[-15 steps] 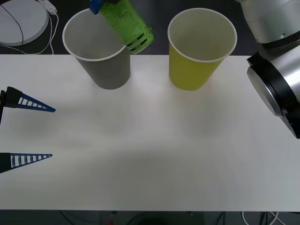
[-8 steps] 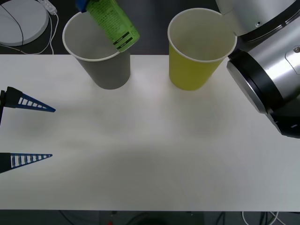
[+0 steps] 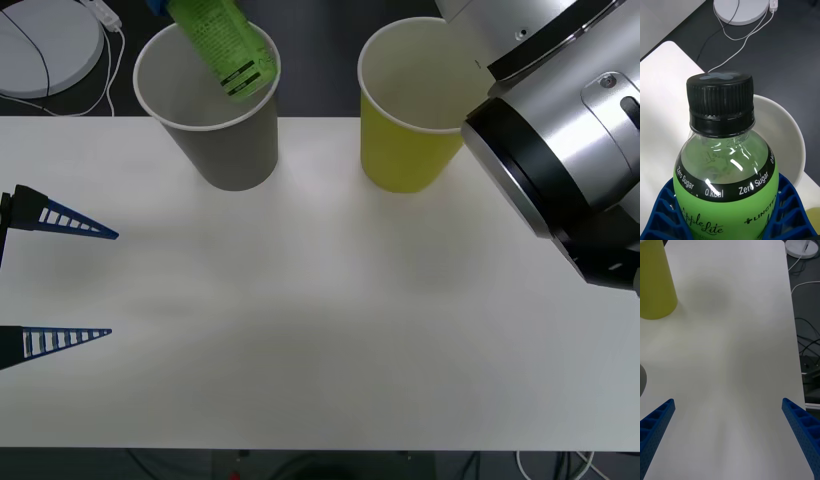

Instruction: Put the can into the green bin and the plastic bottle into the gray bin

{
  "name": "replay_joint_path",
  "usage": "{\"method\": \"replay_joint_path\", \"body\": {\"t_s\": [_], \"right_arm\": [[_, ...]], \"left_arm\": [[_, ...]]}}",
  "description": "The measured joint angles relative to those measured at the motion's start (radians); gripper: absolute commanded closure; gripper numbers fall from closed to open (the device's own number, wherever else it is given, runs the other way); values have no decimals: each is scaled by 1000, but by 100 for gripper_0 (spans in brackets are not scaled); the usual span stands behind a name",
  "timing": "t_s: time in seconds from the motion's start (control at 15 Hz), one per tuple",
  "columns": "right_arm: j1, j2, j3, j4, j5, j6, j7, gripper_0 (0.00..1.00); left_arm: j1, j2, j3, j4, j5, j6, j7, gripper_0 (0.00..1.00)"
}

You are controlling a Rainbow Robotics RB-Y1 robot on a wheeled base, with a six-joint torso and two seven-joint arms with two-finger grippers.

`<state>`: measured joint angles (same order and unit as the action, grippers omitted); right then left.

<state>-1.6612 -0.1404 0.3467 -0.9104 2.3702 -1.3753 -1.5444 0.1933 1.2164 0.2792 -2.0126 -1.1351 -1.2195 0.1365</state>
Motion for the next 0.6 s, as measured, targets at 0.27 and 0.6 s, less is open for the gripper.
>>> {"method": "replay_joint_path", "body": {"t_s": [0.27,0.6], "right_arm": [[-13,10,4,52,3,67,1,100],[-17,13,25,81,3,132,1,100]], "left_arm": [[0,0,0,0,0,0,0,0],[0,0,0,0,0,0,0,0]]}}
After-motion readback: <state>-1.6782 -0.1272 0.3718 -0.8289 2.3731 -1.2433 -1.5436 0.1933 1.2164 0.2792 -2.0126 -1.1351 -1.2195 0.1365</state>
